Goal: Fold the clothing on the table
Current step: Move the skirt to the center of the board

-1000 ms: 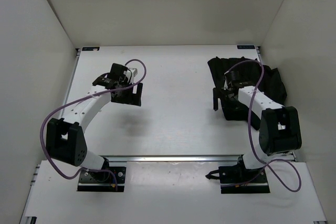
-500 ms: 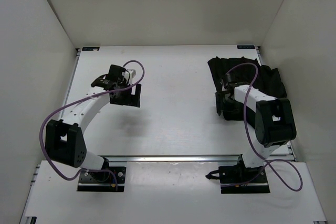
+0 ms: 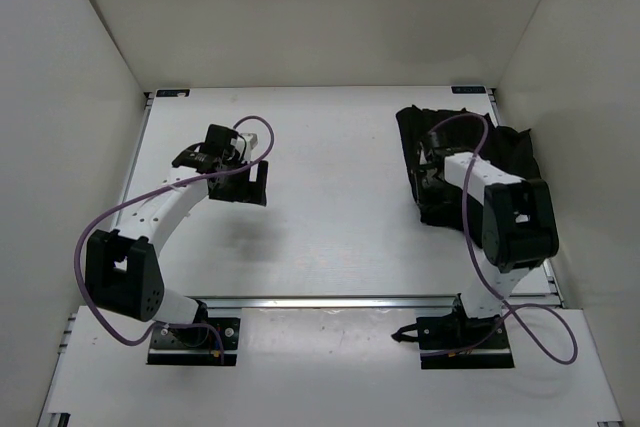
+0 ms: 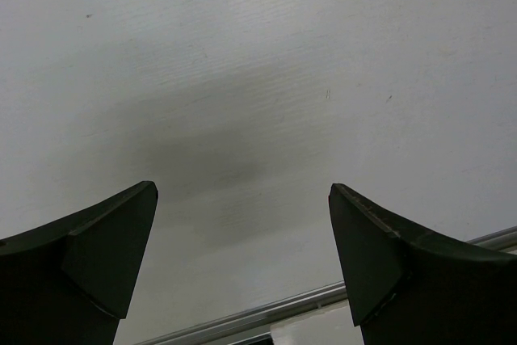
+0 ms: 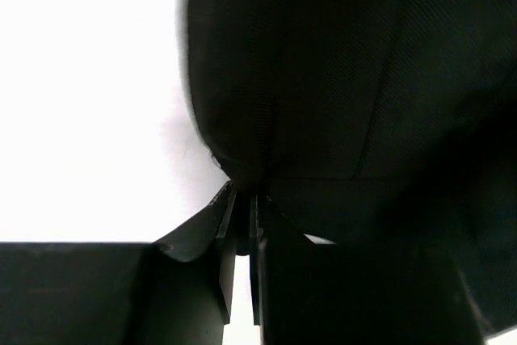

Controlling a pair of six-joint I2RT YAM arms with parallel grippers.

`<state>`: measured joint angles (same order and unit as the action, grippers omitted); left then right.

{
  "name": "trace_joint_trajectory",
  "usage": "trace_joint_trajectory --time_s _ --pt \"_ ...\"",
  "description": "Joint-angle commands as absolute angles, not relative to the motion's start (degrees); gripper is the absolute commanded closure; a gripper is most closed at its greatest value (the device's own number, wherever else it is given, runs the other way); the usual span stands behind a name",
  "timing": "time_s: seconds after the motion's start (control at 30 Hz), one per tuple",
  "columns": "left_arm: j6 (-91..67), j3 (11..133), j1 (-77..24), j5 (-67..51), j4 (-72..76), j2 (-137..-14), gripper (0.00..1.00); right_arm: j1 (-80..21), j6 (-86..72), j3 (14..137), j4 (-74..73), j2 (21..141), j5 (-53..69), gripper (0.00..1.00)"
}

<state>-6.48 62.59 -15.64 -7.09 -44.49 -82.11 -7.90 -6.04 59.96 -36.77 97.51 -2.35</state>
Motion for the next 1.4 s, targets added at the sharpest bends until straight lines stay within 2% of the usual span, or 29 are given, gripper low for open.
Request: trace_joint_trajectory --time_s 0.0,0.13,0.27,0.33,0.47,0.57,0.63,0.7,0.83,1.07,1.37 --pt "-7.0 61.4 -14.9 -10.3 -42.5 -80.0 0.02 -13.2 -6.2 69.9 -37.9 101.3 4.3 1.00" --pt "-7.7 60.3 -14.3 -10.2 -40.4 -79.6 0.01 -22.1 -6.6 90.8 -43.9 107.6 7.2 1.00" --pt "-7.9 61.3 -13.4 -10.7 -40.2 -79.4 0.02 -28.2 -4.2 124.2 -54.8 115.9 7.3 0.99" --pt "-8.1 61.9 -12.9 -11.1 -40.5 -79.2 0.01 -27.5 -6.8 125.5 -49.7 112.2 9.6 1.00" --pt "-8.0 63.5 -12.3 -11.9 -41.3 -78.1 0.01 -21.0 -12.9 110.8 -34.1 97.6 17.0 1.00" --pt "-9.0 64.0 -11.3 -14.1 -40.0 -76.8 0.01 -15.7 -15.3 90.4 -22.0 85.1 18.3 1.00" --pt "-9.7 64.2 -10.7 -16.0 -39.3 -75.9 0.01 -12.7 -18.2 77.3 -18.6 78.5 19.9 1.00" --pt "-10.4 64.3 -10.9 -17.8 -38.3 -75.8 0.02 -9.4 -18.7 70.2 -18.1 75.9 22.2 1.00" --pt "-13.4 62.9 -11.2 -21.8 -34.8 -75.6 0.02 -9.6 -18.9 55.5 -17.3 71.6 20.7 1.00" --pt "-22.2 54.9 -17.3 -28.5 -25.4 -75.4 0.01 -9.7 -22.9 40.3 -12.8 67.4 21.9 1.00" --pt "-34.7 46.8 -28.3 -26.9 -15.8 -76.8 0.01 -13.3 -24.3 36.6 -11.1 68.4 21.8 1.00"
